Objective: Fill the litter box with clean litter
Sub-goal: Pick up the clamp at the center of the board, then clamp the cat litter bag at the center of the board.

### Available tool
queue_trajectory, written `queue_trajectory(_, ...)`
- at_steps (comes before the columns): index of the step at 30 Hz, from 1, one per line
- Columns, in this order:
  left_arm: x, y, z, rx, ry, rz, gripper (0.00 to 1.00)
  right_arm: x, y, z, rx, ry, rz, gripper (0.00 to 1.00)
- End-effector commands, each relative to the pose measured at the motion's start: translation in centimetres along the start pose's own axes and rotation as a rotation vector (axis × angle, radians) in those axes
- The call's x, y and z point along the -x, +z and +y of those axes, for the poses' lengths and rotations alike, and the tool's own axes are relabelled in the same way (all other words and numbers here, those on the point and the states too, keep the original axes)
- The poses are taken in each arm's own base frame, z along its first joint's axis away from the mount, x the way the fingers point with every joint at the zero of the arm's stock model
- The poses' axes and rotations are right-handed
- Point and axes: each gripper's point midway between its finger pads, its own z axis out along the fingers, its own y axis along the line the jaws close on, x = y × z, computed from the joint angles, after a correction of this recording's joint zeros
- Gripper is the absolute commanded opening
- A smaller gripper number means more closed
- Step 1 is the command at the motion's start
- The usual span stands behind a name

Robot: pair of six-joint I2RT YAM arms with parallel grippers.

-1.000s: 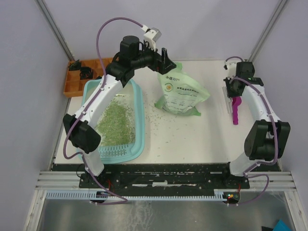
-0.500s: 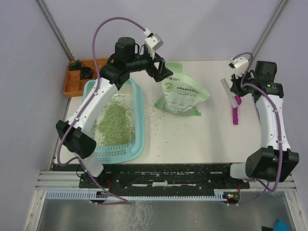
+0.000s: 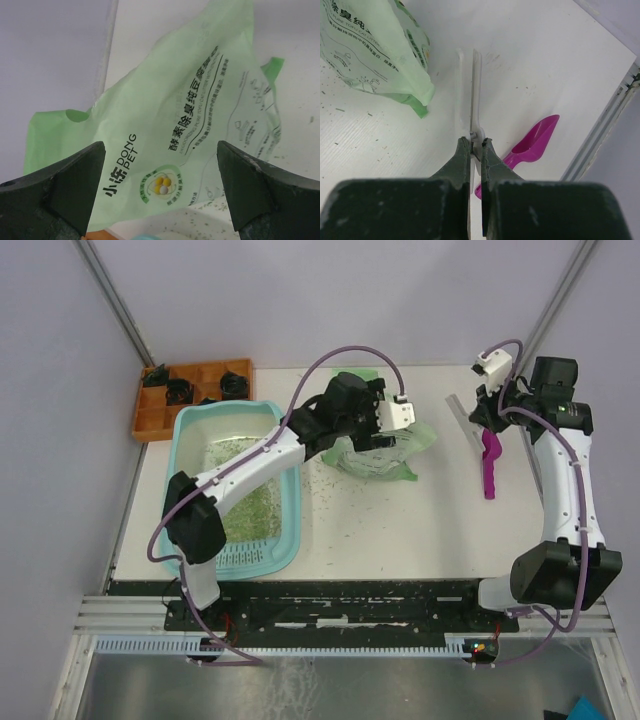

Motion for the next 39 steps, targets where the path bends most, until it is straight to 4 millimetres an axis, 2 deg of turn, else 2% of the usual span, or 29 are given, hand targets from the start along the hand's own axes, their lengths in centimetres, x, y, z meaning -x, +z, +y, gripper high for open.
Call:
queue_trajectory(1, 0.5, -0.6, 6.0, 0.202, 0.186, 0.014, 1.0, 1.8, -0.4, -0.5, 0.001, -0.041, -0.054, 0.02)
queue_trajectory(3, -0.1, 0.3, 6.0, 0.207, 0.216, 0.026, 1.0, 1.7, -0.2, -0.5, 0.009, -0.04, -0.054, 0.02)
queue_trajectory(10, 0.2, 2.2, 6.3, 0.183, 0.229, -0.003, 1.0, 1.8, 0.2, -0.5, 0.06, -0.036, -0.075, 0.02)
queue_trajectory(13, 0.3, 2.7, 6.3, 0.155, 0.221, -0.016, 1.0, 2.3, -0.1, 0.3, 0.129, -0.05, -0.108, 0.02)
queue_trajectory(17, -0.5, 3.4, 6.2, 0.115, 0.189, -0.016, 1.0, 2.7, -0.7, 1.6, 0.22, -0.105, -0.131, 0.02)
queue_trajectory(25, -2.6, 4.6, 5.8, 0.059, 0.165, 0.0, 1.0, 2.6, -0.6, 1.6, 0.282, -0.199, -0.143, 0.02)
queue_trajectory(28, -3.4, 5.1, 5.7, 0.058, 0.17, 0.017, 1.0, 2.7, 0.3, 0.7, 0.256, -0.168, -0.149, 0.02)
queue_trajectory(32, -2.8, 4.9, 6.3, 0.079, 0.16, -0.004, 1.0, 2.8, 2.4, -1.8, 0.176, -0.121, -0.165, 0.02)
queue_trajectory(39, -0.7, 3.3, 10.9, 0.254, 0.122, -0.088, 1.0, 5.0, 4.5, -4.1, 0.164, -0.016, -0.239, 0.02)
